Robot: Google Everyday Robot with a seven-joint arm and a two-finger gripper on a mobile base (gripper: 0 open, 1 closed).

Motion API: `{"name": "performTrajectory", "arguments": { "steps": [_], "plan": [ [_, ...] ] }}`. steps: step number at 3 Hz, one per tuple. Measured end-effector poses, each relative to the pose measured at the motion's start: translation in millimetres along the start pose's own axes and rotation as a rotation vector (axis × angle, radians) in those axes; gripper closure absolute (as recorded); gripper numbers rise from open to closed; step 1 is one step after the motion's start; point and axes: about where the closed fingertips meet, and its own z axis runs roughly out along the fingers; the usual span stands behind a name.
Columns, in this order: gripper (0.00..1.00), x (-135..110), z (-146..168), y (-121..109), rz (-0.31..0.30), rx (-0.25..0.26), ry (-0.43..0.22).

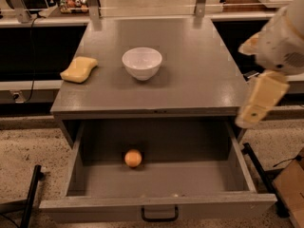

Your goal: Pick orange from top drawer and place on counter

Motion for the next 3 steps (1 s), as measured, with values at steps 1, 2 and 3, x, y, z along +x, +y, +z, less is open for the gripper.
{"name": "performTrajectory", "arguments": {
  "steps": [1, 2, 3],
  "plan": [
    [0.0, -43.1, 46.4, 35.1, 0.046, -0.055, -0.168],
    [0.0, -58.8, 80.8, 67.9, 0.121, -0.106, -0.273],
    [0.0, -62.2, 88.7, 70.6, 0.095, -0.138, -0.284]
  ]
}}
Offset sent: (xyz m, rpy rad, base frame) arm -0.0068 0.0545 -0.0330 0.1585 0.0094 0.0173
